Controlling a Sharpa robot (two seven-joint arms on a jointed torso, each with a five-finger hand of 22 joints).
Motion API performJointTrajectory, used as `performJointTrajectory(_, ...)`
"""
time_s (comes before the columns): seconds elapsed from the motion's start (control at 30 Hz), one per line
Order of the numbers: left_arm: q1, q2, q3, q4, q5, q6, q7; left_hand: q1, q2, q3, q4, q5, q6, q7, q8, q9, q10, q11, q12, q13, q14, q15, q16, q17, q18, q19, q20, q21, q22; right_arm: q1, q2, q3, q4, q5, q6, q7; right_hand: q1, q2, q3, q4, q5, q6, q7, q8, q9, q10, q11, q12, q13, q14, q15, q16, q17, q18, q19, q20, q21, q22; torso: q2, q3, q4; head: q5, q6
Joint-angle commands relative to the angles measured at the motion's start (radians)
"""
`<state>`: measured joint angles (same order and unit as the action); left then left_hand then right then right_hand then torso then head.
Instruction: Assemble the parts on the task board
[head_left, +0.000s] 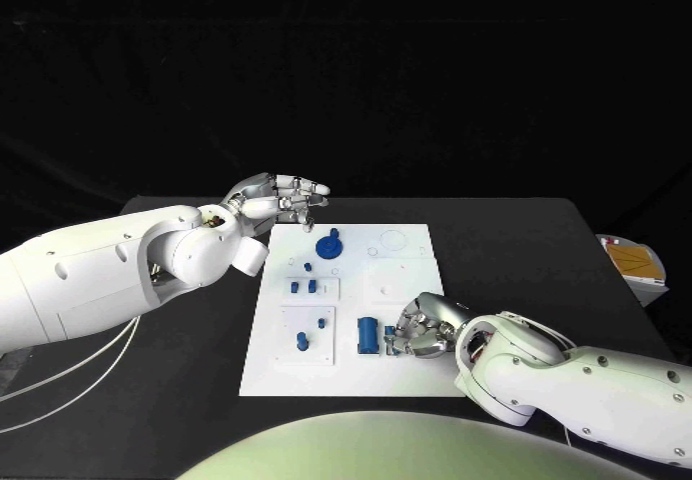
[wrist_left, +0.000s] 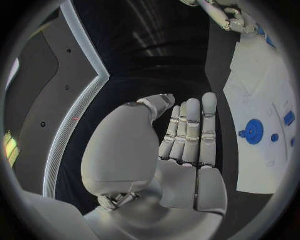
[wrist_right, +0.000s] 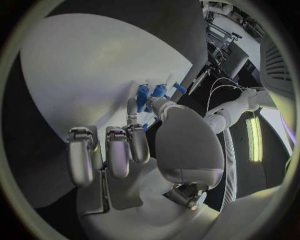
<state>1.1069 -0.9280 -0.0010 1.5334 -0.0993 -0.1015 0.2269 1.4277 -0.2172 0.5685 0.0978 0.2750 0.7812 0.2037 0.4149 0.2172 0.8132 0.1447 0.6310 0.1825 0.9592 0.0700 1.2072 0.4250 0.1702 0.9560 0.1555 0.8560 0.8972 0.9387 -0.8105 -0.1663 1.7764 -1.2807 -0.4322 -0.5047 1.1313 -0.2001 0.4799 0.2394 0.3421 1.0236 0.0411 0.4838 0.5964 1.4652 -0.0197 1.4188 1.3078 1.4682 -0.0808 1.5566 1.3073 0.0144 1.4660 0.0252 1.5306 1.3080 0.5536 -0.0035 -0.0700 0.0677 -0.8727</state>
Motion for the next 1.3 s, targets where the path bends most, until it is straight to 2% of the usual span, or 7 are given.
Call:
performJointTrajectory(0.03,0.001,0.002,0.001,0.003,-0.002,0.019,0.003,-0.007,-0.001,0.006,0.001,0.003,-0.007,0.006,0.003,-0.002,-0.009,0.000,0.003,-0.001,-0.007,-0.001,0.003,0.002,0.014,-0.004,0.004,-0.004,-0.001,-0.002,0.006,0.000,-0.007,-0.004,0.032,-0.009,-0.011,0.001,0.001,0.007,-0.004,0.005,0.003,-0.004,-0.003,0.046,-0.008,0.008,0.174,0.094,-0.007,-0.002,0.218,-0.007,0.093,-0.003,0.002,0.252,-0.001,-0.0004,-0.0002,0.000,0.000)
performJointTrajectory(0.33,0.001,0.001,0.001,0.004,-0.002,0.020,0.001,-0.007,-0.001,0.006,0.001,0.003,-0.007,0.006,0.003,-0.002,-0.009,0.000,0.003,-0.001,-0.007,-0.001,0.003,0.002,0.014,-0.004,0.004,-0.004,-0.001,-0.002,0.017,0.000,-0.023,-0.025,0.037,-0.024,-0.034,0.004,-0.007,0.026,-0.026,0.007,0.004,-0.002,0.000,0.046,-0.008,0.006,0.173,0.093,-0.007,-0.002,0.216,-0.006,0.092,-0.004,-0.003,0.251,-0.001,-0.0007,0.0000,-0.002,0.000)
performJointTrajectory(0.47,0.001,0.001,0.001,0.004,-0.002,0.020,0.001,-0.007,-0.001,0.006,0.001,0.003,-0.007,0.006,0.003,-0.002,-0.009,0.000,0.003,-0.001,-0.007,-0.001,0.003,0.002,0.014,-0.004,0.004,-0.004,-0.001,-0.002,0.019,0.000,-0.023,-0.036,0.036,-0.024,-0.056,0.005,-0.020,0.046,-0.092,0.006,0.005,0.000,0.002,0.045,-0.007,0.005,0.173,0.093,-0.006,-0.003,0.216,-0.006,0.092,-0.003,-0.002,0.251,-0.001,0.0000,-0.0002,-0.001,0.000)
performJointTrajectory(0.67,0.001,0.000,0.001,0.004,-0.002,0.020,0.000,-0.008,-0.002,0.006,0.001,0.003,-0.007,0.007,0.004,-0.002,-0.010,0.001,0.004,-0.001,-0.007,0.000,0.003,0.002,0.014,-0.004,0.005,-0.004,-0.001,-0.003,0.019,0.000,-0.017,-0.043,0.038,-0.016,-0.089,0.007,-0.047,0.051,-0.158,0.007,0.006,0.000,0.003,0.046,-0.005,0.006,0.174,0.093,-0.005,-0.003,0.216,-0.005,0.092,-0.002,-0.004,0.251,0.000,-0.0001,-0.0005,-0.001,0.000)
performJointTrajectory(0.97,0.001,0.000,0.001,0.003,-0.003,0.020,0.001,-0.008,-0.002,0.006,0.001,0.003,-0.007,0.007,0.004,-0.002,-0.010,0.001,0.004,-0.001,-0.007,0.000,0.003,0.002,0.014,-0.004,0.005,-0.004,-0.001,-0.004,0.001,0.000,-0.009,-0.056,0.006,0.008,-0.073,0.010,-0.046,0.042,-0.164,0.006,0.004,0.000,0.004,0.046,-0.007,0.005,0.173,0.093,-0.006,-0.003,0.215,-0.005,0.091,-0.002,-0.004,0.251,-0.002,-0.0002,0.0000,-0.001,0.000)
performJointTrajectory(1.1,0.001,0.000,0.001,0.001,-0.003,0.014,0.008,-0.008,-0.002,0.006,0.001,0.003,-0.007,0.007,0.004,-0.002,-0.010,0.001,0.004,-0.001,-0.007,0.000,0.003,0.002,0.014,-0.004,0.005,-0.004,-0.001,0.000,-0.027,0.000,0.004,-0.005,-0.060,0.110,-0.064,0.005,-0.048,0.041,-0.167,-0.006,0.008,-0.006,0.002,0.041,-0.004,-0.005,0.167,0.092,-0.005,-0.005,0.209,-0.002,0.086,-0.002,-0.021,0.246,-0.004,-0.0011,-0.0011,0.000,0.000)
performJointTrajectory(1.3,0.000,0.004,0.000,-0.007,0.008,-0.013,0.039,-0.014,-0.001,0.004,0.005,0.002,-0.008,0.006,0.006,-0.002,-0.008,0.001,0.007,-0.001,-0.009,0.001,0.003,0.002,0.014,-0.006,0.005,-0.006,-0.002,0.034,-0.065,0.000,-0.003,0.240,-0.127,0.430,0.015,0.001,-0.046,0.017,-0.163,-0.095,0.048,-0.056,-0.013,-0.014,0.030,-0.103,0.110,0.077,0.024,-0.031,0.149,0.024,0.043,0.019,-0.155,0.210,-0.011,-0.0047,-0.0042,-0.005,0.000)
